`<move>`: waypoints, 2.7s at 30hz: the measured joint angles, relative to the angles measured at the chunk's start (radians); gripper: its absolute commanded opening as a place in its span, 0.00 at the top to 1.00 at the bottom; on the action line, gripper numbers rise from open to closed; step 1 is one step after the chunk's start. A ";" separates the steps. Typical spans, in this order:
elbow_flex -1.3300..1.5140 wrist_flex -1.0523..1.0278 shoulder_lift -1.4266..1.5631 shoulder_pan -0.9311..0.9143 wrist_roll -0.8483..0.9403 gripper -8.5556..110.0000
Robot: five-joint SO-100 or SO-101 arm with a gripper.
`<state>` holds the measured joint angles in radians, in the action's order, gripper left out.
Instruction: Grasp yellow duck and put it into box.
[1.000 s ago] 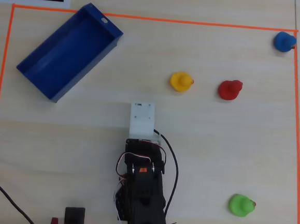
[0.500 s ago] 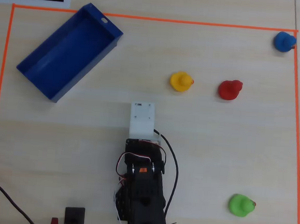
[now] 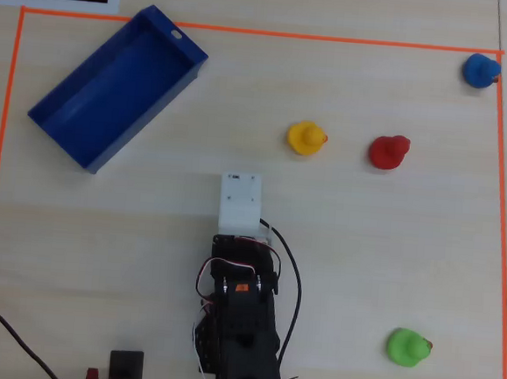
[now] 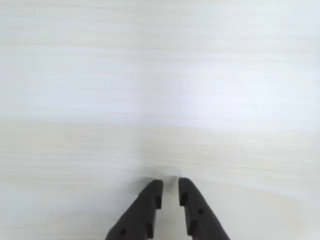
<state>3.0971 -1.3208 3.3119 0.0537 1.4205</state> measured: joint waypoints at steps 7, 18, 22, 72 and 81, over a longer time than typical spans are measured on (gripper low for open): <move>0.002 0.000 0.000 -0.002 0.000 0.92; 0.003 0.015 -0.002 -0.049 0.055 0.93; 0.003 0.287 -0.041 -0.101 -0.026 0.93; -0.589 1.640 -1.706 -0.525 -0.084 0.85; -0.594 1.588 -1.687 -0.523 -0.051 0.93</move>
<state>2.5035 0.2669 1.6245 -0.4694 1.3698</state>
